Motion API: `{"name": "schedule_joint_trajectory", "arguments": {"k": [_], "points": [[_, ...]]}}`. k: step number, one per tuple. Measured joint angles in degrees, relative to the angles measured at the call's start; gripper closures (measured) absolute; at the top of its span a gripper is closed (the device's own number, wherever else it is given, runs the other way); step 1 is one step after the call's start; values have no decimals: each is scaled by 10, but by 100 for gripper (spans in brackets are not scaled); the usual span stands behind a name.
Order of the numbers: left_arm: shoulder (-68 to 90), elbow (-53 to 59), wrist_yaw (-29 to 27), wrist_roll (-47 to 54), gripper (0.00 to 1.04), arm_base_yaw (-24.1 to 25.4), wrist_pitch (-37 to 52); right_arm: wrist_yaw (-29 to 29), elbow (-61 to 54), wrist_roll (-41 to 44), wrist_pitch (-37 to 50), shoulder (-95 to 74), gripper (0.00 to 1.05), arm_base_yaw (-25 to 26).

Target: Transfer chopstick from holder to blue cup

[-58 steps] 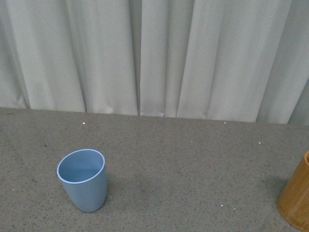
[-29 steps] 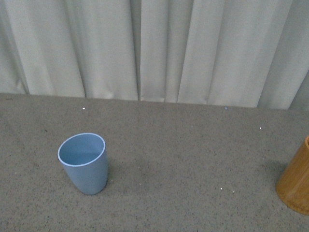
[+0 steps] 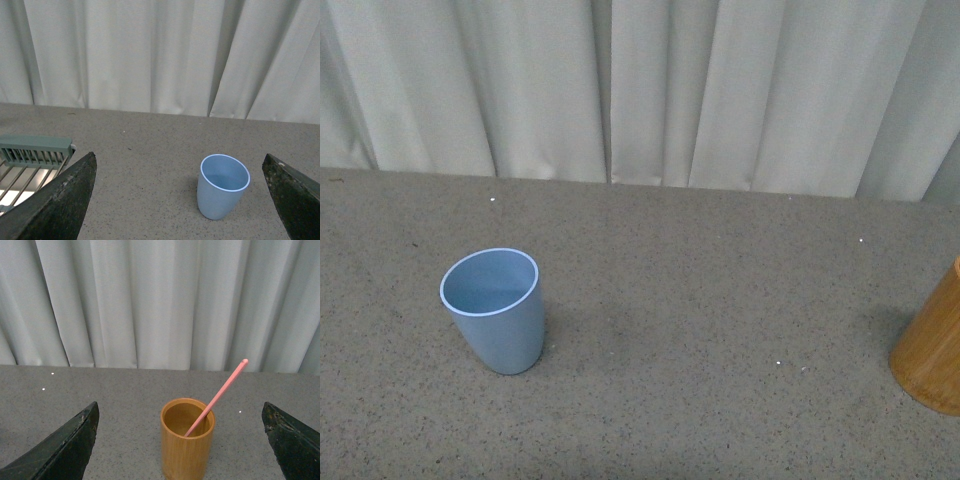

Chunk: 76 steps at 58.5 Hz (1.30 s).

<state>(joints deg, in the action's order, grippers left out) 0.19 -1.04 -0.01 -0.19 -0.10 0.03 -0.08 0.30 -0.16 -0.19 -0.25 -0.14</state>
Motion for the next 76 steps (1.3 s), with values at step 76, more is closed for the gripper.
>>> {"name": "schedule_joint_trajectory", "arguments": {"k": [76], "points": [[452,-68,-45,-510,7,-17,209,0,0,0,0,0,10,0]]}}
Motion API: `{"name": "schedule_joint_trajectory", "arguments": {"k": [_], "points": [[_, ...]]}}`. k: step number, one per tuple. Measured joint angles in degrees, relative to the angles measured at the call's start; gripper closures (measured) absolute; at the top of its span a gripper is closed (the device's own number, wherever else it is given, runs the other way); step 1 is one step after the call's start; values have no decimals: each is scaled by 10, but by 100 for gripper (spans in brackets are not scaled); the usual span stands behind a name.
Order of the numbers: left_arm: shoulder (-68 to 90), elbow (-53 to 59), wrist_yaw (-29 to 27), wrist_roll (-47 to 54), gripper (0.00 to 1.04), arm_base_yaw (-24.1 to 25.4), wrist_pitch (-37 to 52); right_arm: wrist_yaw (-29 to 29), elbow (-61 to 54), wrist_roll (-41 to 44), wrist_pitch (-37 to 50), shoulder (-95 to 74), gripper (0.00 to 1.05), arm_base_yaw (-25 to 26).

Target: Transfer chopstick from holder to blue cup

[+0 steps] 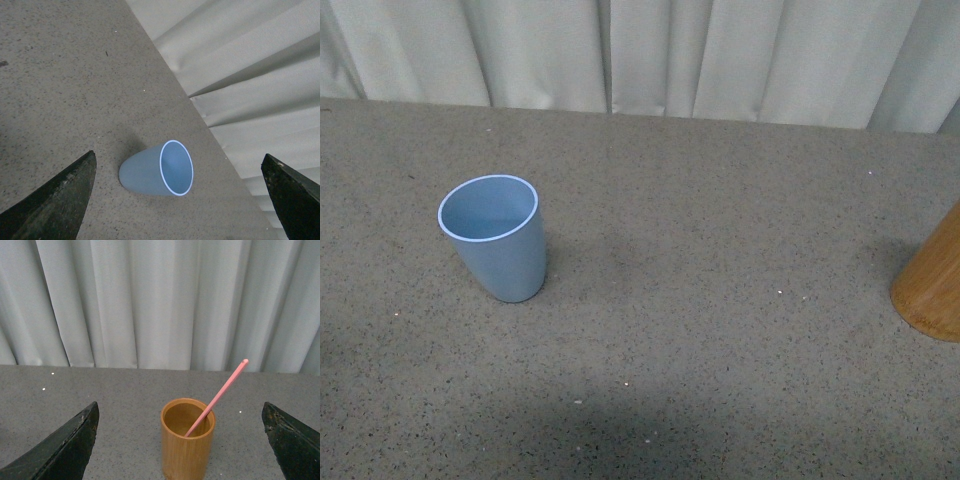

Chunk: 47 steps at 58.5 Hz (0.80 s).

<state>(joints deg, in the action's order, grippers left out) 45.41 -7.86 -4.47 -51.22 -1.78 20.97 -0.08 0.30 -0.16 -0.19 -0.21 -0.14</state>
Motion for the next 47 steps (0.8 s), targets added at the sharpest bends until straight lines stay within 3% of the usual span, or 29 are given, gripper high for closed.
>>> {"name": "schedule_joint_trajectory", "arguments": {"k": [12,21,47], "points": [[166,-58,-45,2,7,-35,98,0,0,0,0,0,10,0],[257,-95,-51,24,7,-61,121,0,0,0,0,0,10,0],[391,-163,-63,61,7,-131,77,0,0,0,0,0,10,0]]}}
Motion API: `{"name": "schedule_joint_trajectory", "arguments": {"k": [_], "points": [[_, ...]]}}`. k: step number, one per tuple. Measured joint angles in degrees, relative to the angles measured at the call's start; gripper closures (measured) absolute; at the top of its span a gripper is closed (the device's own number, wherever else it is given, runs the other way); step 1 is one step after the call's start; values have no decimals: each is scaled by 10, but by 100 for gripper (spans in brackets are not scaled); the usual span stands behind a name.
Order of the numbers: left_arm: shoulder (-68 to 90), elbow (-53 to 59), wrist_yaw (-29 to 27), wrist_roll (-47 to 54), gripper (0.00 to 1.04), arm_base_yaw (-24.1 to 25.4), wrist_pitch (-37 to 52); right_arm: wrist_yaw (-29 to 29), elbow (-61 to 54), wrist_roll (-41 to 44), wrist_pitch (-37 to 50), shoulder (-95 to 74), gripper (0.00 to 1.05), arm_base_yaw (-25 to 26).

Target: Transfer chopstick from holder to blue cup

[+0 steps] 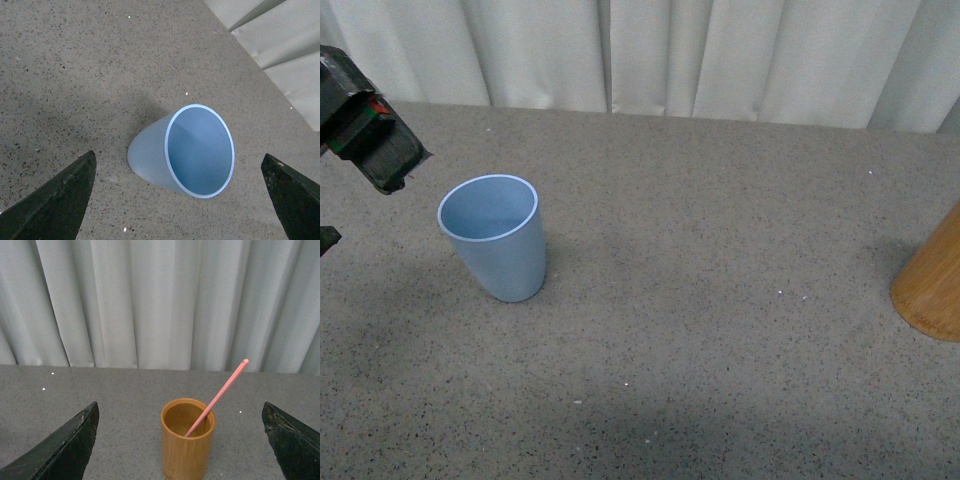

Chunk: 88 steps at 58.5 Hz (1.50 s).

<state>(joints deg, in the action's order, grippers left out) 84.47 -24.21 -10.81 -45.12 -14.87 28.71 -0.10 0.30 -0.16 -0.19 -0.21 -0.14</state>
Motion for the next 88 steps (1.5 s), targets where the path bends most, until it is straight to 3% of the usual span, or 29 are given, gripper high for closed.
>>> {"name": "schedule_joint_trajectory", "arguments": {"k": [88], "points": [[135,-29,7,-17,7,-30,6,0,0,0,0,0,10,0]]}}
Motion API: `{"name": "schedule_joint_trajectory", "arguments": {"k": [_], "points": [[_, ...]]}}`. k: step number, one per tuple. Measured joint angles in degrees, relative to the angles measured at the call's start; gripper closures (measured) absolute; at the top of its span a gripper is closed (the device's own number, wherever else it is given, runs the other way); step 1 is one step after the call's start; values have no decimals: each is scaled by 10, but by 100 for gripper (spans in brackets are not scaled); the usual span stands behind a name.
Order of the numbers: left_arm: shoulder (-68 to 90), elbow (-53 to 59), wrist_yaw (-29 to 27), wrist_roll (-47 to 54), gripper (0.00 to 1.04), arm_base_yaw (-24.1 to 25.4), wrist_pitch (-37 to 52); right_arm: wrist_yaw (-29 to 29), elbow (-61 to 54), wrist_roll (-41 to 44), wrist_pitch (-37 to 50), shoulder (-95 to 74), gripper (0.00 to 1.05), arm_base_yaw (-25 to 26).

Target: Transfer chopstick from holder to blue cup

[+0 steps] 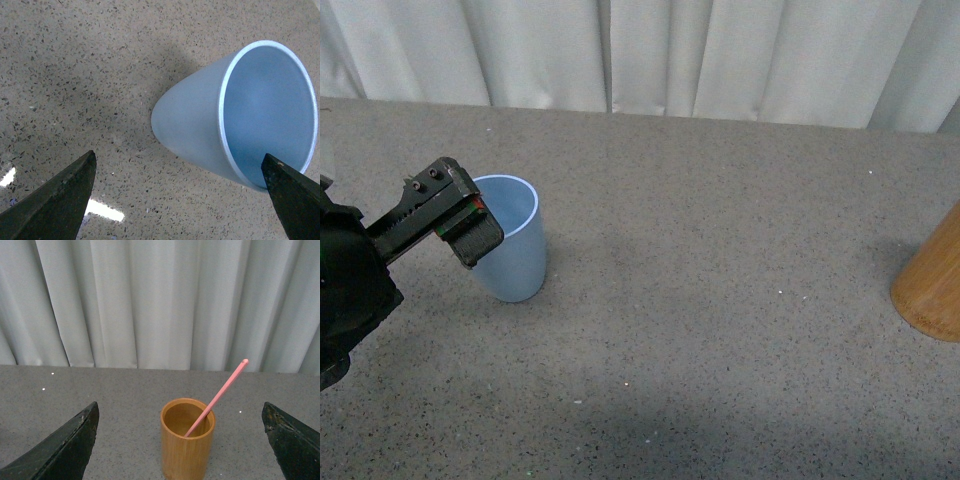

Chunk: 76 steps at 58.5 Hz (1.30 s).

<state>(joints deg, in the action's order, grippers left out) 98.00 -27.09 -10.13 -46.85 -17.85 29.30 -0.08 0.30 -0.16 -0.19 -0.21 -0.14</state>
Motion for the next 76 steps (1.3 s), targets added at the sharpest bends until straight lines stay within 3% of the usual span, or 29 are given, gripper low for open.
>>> {"name": "schedule_joint_trajectory", "arguments": {"k": [19,55,76], "points": [[16,-5,-3,-6,8,-6,0,0,0,0,0,0,10,0],[7,-14,22,-17,101,-3,11,0,0,0,0,0,10,0],[-48,-31,67,76,101,-28,-15,0,0,0,0,0,10,0]]}}
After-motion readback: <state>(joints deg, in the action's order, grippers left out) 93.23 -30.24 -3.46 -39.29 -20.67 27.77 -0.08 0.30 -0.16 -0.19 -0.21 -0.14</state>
